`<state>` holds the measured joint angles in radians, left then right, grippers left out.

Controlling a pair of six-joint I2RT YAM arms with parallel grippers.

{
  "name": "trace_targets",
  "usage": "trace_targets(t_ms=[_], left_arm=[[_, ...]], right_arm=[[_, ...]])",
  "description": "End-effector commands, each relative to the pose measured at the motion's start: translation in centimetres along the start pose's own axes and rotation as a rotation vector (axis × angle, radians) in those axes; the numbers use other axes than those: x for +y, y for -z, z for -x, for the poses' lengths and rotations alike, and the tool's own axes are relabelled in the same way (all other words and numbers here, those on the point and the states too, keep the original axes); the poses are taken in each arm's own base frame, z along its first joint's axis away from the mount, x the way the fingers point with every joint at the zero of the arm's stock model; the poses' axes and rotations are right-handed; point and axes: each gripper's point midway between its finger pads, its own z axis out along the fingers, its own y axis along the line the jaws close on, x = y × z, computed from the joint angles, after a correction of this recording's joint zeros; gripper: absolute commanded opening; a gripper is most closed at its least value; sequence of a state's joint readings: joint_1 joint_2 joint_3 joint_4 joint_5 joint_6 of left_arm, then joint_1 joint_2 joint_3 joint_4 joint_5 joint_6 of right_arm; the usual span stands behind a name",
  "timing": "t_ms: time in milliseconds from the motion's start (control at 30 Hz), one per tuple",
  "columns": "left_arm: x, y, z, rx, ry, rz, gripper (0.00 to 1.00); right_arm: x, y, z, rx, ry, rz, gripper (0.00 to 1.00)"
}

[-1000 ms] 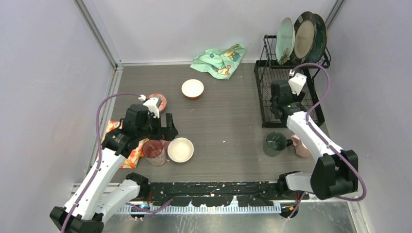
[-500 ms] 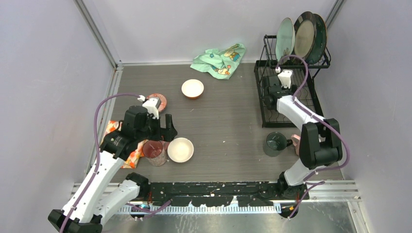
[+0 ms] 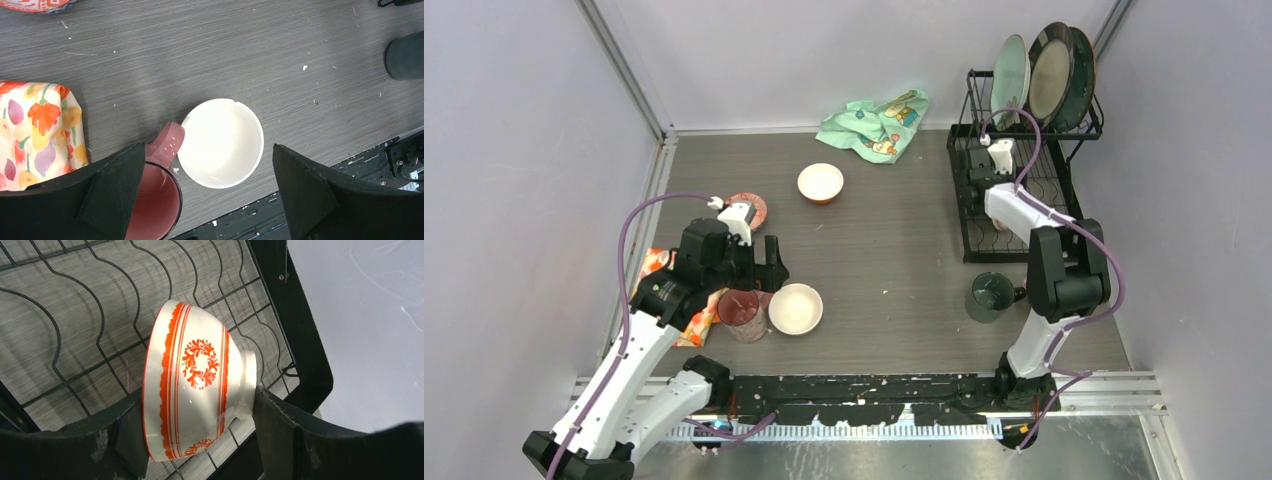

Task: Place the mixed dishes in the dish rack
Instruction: Turn the bowl upside down on the dish rack.

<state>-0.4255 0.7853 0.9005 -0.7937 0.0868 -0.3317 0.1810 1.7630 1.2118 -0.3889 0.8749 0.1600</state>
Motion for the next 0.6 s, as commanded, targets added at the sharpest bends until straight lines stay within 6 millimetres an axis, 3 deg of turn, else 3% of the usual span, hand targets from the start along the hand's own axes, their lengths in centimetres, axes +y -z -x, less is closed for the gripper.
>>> trace_targets(t_ms=[0,333,567], left_arm=[[0.0,0.0,1.0,-0.047,-0.023,0.001,1.00],[0.1,-0.1,1.0,-0.044,-0.024,0.007,1.00],[0.2,-0.1,1.0,-0.048,-0.024,0.013,1.00]], right_arm=[[0.2,0.0,3.2,-0.056,-0.039,0.000,0.72],[2.2,0.5,3.0,-0.024,-0.059,0.119,0.87],[1.8,2.1,3.0,-0.016,-0.101,0.181,0.89]])
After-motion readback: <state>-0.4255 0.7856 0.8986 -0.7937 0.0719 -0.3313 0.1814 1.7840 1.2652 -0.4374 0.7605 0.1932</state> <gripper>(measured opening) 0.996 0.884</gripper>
